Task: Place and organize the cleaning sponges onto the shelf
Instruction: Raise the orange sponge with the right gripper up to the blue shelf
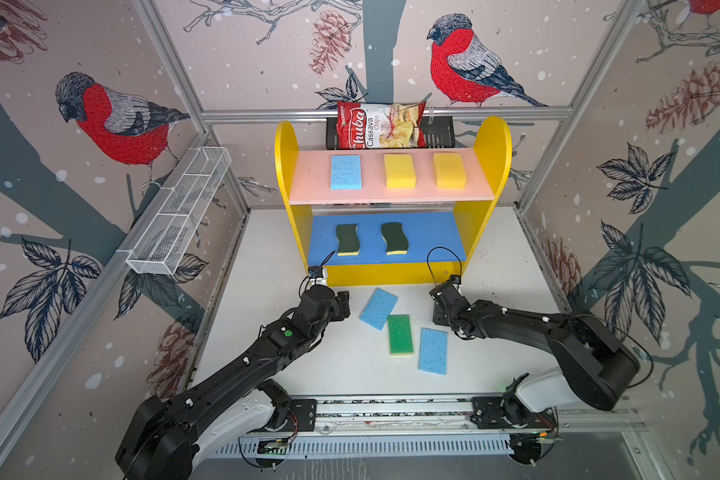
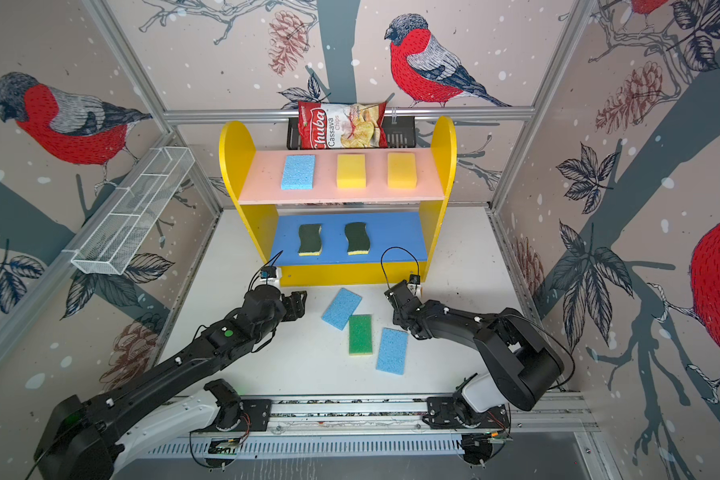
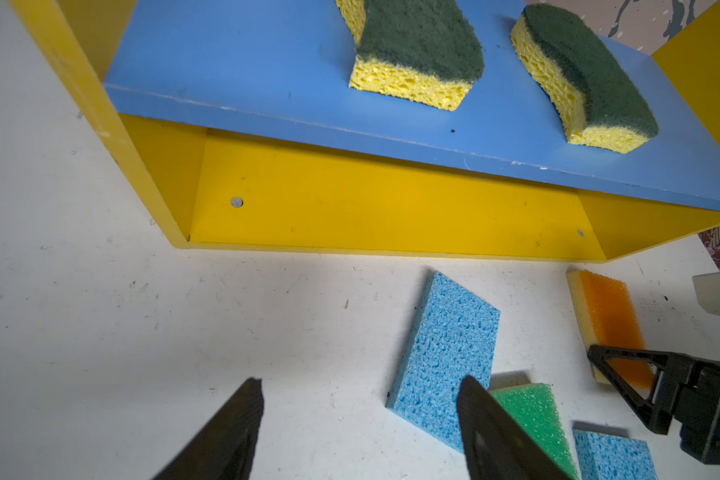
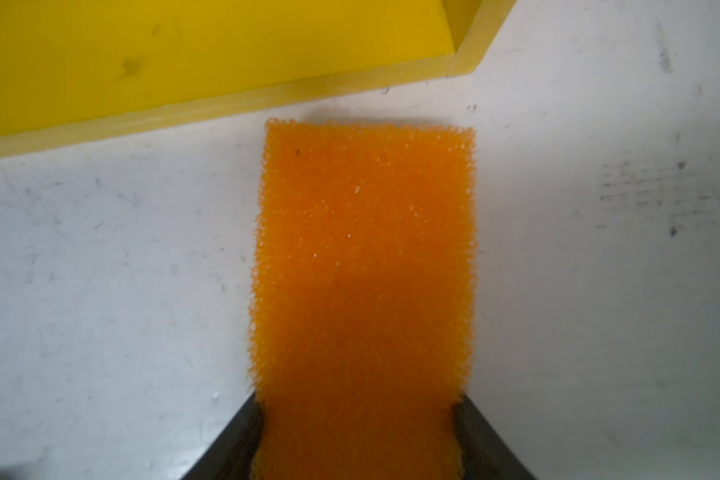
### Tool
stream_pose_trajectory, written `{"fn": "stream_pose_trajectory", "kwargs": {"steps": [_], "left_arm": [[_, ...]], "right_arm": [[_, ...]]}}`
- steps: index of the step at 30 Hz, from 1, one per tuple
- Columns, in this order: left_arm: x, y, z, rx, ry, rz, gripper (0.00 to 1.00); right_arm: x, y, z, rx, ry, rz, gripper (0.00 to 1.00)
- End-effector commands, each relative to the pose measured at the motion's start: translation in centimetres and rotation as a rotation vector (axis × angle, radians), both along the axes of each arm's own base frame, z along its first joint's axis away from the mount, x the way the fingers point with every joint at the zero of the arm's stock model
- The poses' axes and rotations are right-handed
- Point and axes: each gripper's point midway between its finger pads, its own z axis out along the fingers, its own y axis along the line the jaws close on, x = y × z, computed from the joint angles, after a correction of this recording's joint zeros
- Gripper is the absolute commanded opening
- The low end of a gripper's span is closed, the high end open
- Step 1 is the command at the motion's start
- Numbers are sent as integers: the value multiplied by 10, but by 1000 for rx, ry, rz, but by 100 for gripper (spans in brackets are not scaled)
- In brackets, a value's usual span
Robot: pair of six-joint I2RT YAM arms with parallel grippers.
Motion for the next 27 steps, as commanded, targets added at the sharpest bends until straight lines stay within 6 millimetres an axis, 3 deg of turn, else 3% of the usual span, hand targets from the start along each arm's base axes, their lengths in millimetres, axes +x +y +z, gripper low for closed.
{"fn": "stream_pose_trajectory", "kwargs": {"steps": [1, 8, 18, 27], "left_arm": [[1, 4, 5, 20, -13, 11, 74], [0, 7, 12, 16, -38, 16, 74], [-1, 10, 21, 7, -68, 23, 74], [-2, 12, 24, 1, -86, 28, 74]], "right_arm": [[-10, -4, 4, -28, 31, 44, 59], [-2, 0, 40, -20, -60, 82, 59], [9, 17, 111, 66, -234, 147, 59], [19, 25, 133, 49, -283, 158, 59]]}}
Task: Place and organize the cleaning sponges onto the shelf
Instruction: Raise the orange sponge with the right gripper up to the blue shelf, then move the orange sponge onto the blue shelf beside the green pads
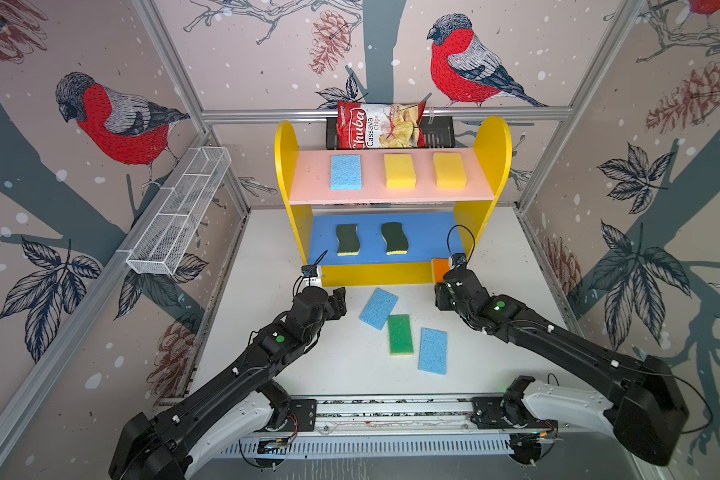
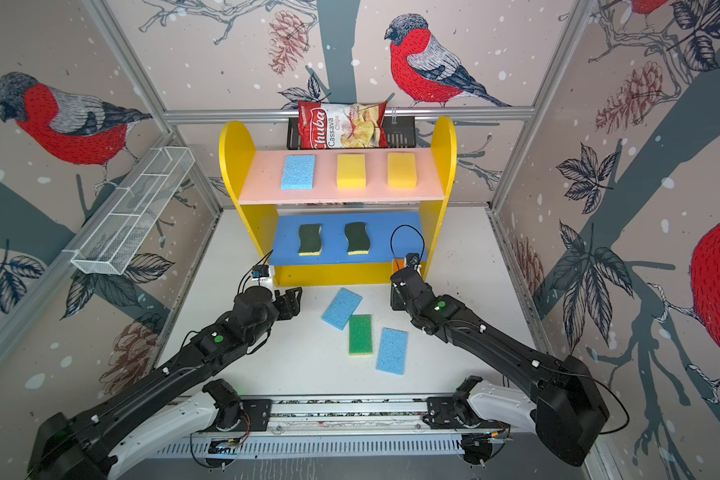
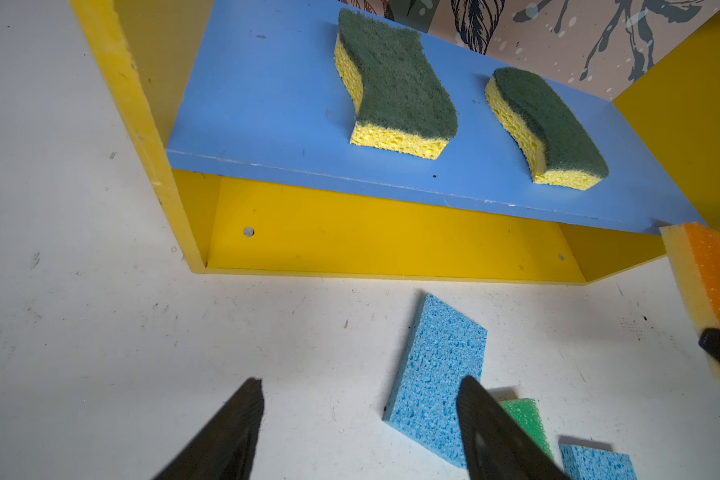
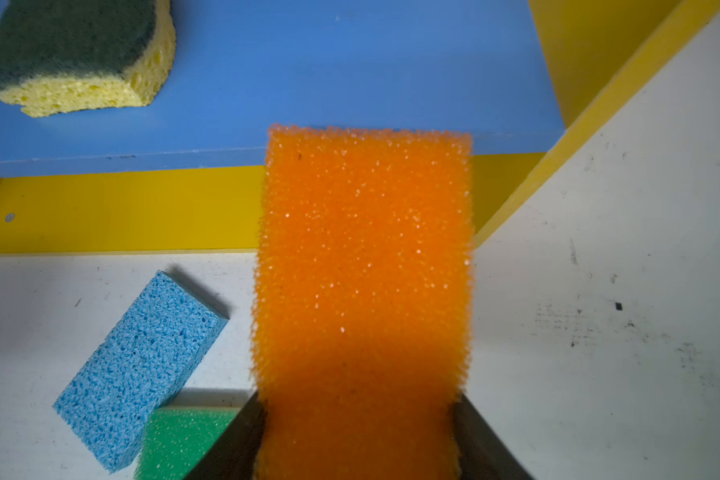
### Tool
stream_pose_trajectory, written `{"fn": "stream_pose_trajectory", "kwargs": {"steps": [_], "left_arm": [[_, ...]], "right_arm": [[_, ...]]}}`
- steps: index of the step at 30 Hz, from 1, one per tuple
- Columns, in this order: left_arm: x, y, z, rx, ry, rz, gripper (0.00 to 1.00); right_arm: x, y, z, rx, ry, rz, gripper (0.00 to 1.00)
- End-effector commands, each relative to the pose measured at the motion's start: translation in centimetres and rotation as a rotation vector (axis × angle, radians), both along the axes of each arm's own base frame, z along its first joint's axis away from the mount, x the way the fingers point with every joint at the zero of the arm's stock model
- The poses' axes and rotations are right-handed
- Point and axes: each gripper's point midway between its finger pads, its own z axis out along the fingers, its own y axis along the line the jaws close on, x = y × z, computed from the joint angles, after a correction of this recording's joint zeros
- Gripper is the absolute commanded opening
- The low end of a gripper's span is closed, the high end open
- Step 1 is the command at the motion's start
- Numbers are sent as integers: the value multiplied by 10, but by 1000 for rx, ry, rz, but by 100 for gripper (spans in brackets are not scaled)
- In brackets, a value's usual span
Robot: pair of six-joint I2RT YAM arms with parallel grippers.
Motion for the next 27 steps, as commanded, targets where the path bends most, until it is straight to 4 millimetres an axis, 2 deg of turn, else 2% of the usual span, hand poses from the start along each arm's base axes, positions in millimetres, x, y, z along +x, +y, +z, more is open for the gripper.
{"fn": "stream_pose_trajectory", "kwargs": {"steps": [1, 21, 23, 27], "left_arm": [[1, 4, 1, 13, -15, 13, 74], [2, 4, 0, 1, -39, 19, 74], [2, 4, 0, 0, -41, 17, 74], [3, 3, 0, 0, -45, 15, 74]], "right_arm": [[5, 0, 7, -33, -28, -1, 59], [43, 21, 58, -35, -192, 7, 59], [49, 23, 53, -48, -190, 10, 59], [60, 24, 59, -52, -212, 2, 59]]}}
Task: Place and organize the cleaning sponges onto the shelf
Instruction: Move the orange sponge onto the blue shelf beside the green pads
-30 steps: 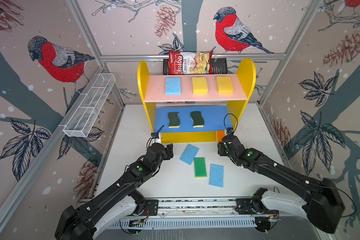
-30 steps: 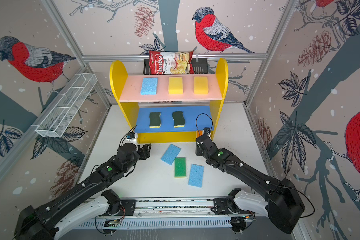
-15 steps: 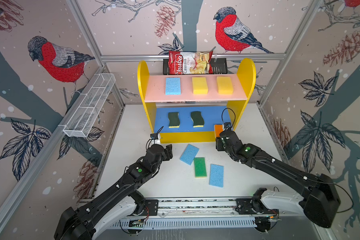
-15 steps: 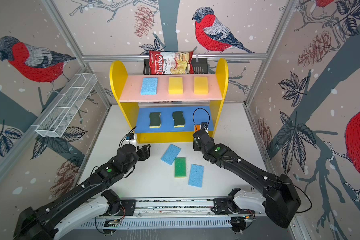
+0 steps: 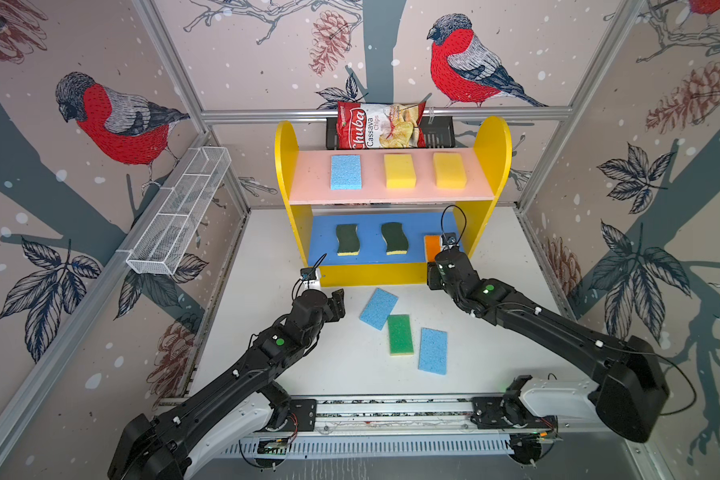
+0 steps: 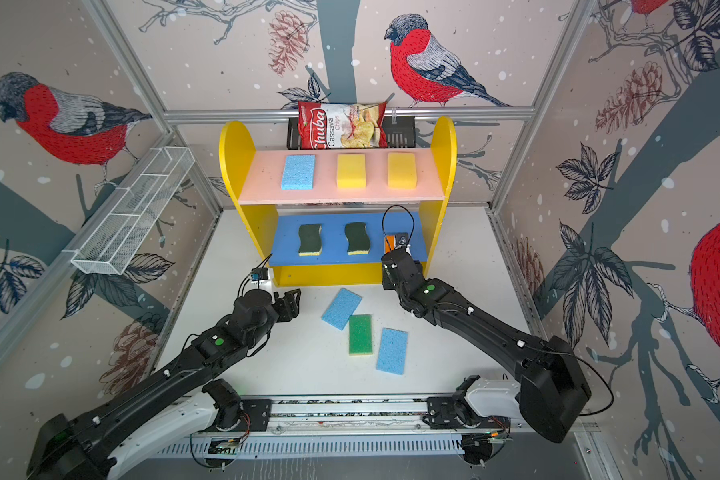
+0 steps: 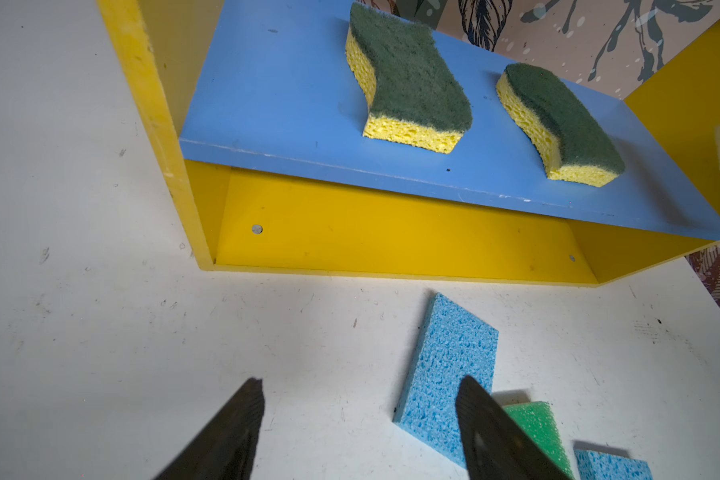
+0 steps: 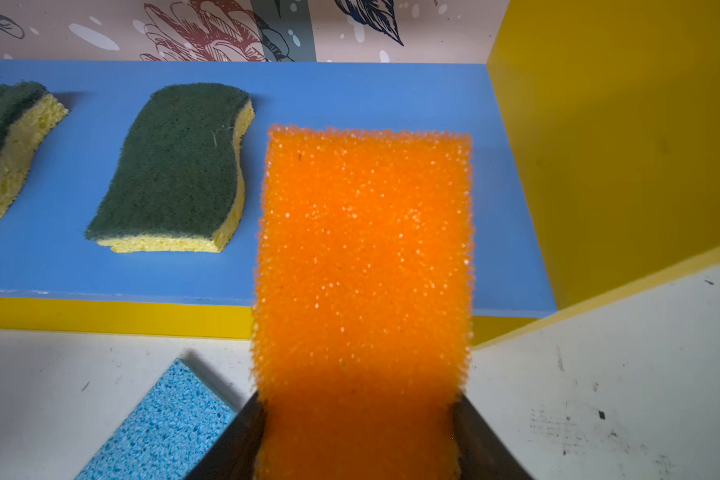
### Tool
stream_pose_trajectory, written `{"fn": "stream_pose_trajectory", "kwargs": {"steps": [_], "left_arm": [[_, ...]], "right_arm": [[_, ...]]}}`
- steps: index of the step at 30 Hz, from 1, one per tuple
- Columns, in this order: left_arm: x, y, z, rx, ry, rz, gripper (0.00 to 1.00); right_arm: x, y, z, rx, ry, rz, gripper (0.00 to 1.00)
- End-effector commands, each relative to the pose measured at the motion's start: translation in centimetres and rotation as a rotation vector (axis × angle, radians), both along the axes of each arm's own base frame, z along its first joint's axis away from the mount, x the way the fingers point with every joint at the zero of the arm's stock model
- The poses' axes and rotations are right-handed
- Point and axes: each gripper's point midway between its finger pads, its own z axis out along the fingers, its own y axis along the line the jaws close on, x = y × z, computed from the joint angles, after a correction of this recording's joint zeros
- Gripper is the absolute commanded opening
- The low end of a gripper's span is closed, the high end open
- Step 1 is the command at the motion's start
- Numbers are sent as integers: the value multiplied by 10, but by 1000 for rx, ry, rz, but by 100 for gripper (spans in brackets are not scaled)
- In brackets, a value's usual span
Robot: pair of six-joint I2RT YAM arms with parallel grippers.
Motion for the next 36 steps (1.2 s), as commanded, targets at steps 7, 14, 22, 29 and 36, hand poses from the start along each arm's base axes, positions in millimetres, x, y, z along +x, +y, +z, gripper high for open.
{"fn": "stream_pose_trajectory", "kwargs": {"steps": [7, 14, 22, 29, 36], "left_arm": [[4, -2, 3, -7, -30, 1, 74], [5, -2, 0, -4, -35, 3, 74], [7, -3, -1, 2, -42, 0, 73], [10, -5, -2, 4, -42, -4, 74], [13, -6, 3, 4, -55, -1, 73]], "right_arm": [[29, 9, 20, -20, -76, -6, 59], [41, 10, 16, -31, -76, -18, 59], [54, -1, 16, -32, -81, -59, 59], [65, -3, 14, -48, -85, -65, 59], [73, -3, 5, -82, -69, -68, 59]]}}
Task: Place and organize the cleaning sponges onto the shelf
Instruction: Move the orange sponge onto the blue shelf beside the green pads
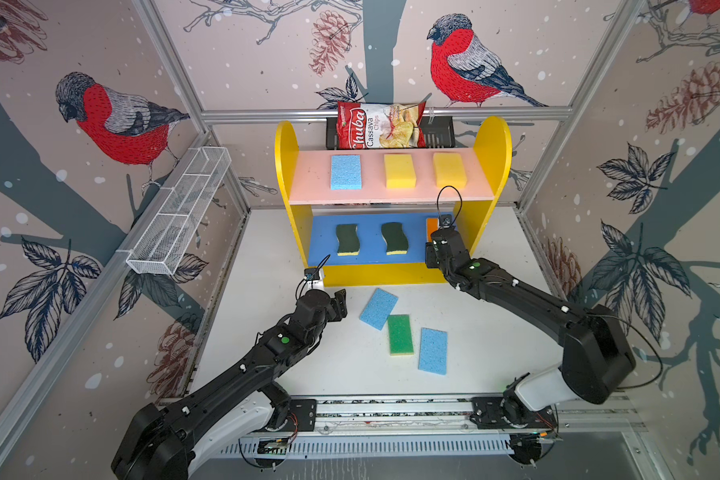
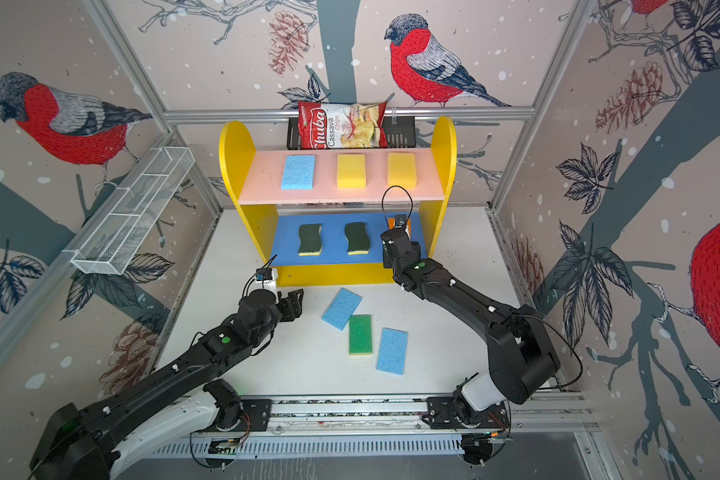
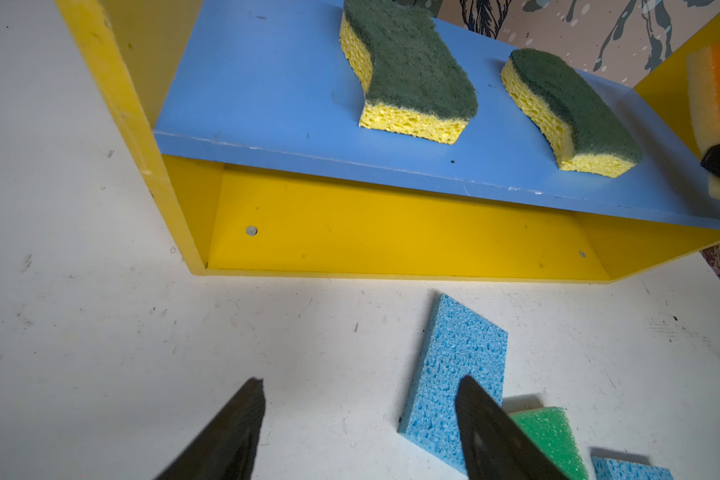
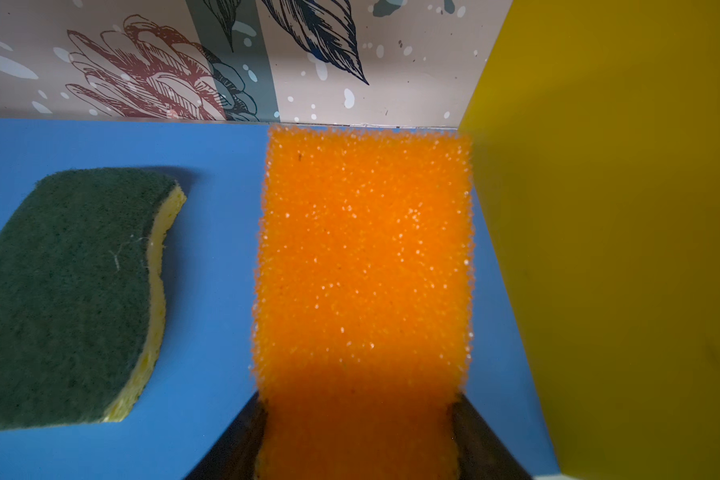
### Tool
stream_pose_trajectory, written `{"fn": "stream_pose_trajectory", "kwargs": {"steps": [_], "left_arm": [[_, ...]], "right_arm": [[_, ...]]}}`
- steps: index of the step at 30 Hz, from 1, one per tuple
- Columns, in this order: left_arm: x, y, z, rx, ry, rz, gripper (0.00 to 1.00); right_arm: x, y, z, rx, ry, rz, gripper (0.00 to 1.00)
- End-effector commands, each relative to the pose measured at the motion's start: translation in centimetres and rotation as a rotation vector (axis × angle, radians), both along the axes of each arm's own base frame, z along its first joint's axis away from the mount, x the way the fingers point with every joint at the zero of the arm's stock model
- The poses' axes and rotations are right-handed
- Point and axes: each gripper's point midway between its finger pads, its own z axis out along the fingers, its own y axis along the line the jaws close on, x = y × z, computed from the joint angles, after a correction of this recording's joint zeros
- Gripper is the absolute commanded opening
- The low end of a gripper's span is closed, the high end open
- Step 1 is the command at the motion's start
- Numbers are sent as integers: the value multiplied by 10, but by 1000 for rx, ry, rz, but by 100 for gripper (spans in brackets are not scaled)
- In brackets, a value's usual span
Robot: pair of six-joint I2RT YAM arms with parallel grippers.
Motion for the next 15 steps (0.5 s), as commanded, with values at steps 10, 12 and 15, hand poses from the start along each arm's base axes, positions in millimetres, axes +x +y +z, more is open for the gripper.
{"fn": "stream_pose_trajectory", "kwargs": {"steps": [10, 12, 15], "left_arm": [[11, -4, 14, 2, -49, 10, 73], [12, -5, 13, -1, -48, 7, 73], [13, -5, 11, 2, -44, 9, 73]], "right_arm": [[11, -2, -2, -25, -15, -13, 59], [13, -4, -7, -36, -3, -21, 60], [15, -6, -9, -49, 3, -31, 60]]}}
